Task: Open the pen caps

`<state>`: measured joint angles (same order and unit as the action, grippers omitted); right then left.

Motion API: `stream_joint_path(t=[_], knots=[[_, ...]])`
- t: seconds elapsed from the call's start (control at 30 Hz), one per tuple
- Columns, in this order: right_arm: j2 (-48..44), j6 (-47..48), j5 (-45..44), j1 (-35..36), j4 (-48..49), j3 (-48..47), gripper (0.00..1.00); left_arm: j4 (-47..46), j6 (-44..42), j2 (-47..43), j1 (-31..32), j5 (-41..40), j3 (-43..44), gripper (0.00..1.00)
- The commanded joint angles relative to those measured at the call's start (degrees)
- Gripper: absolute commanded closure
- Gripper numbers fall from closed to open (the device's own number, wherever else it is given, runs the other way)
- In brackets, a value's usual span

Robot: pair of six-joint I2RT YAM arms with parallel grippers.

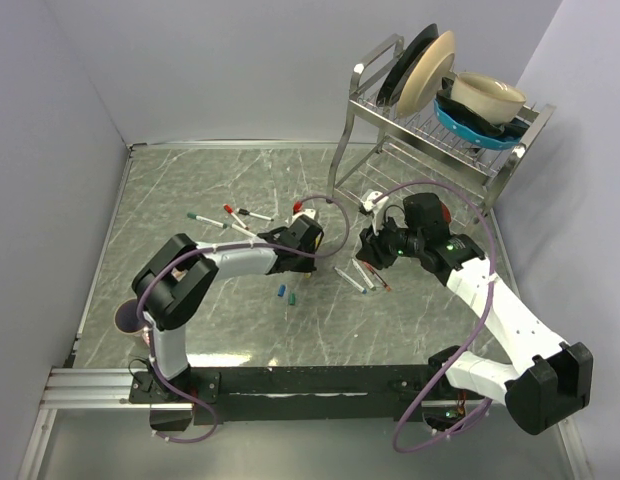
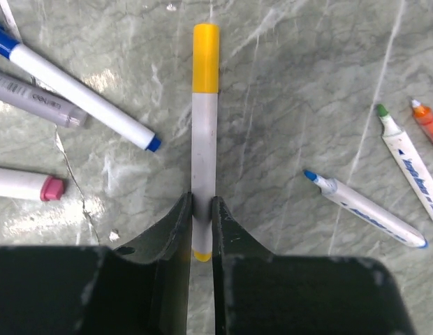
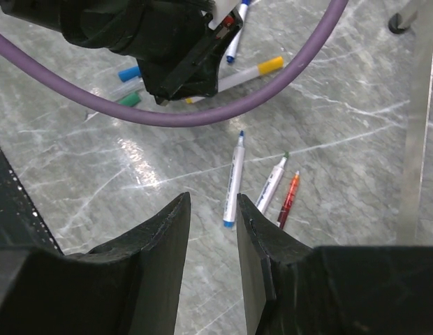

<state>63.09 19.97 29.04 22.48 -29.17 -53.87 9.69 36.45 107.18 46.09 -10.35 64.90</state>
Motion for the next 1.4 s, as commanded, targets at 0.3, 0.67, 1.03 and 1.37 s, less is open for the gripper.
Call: stream_joint_path(t=[0.3,0.67,1.03,1.37], knots=[[-0.3,-4.8,13.4,-2.3,3.9,2.0,0.58,-25.0,10.2,-19.8,0.1,5.4,-18.6,0.99],[-3.6,-31.2,30.2,-6.9,35.6,16.1,0.21,-62.9,21.0,-26.2,3.1,12.0,-35.0,0.99],[1.5,-48.4,34.6,-9.6,59.6,24.4,0.18,-70.8,21.2,-21.1,8.8,11.9,-33.4,0.99],[0.9,-53.2,31.2,-11.4,60.4,24.9,0.25,-73.7,21.3,-20.2,9.9,12.2,-33.9,0.99]])
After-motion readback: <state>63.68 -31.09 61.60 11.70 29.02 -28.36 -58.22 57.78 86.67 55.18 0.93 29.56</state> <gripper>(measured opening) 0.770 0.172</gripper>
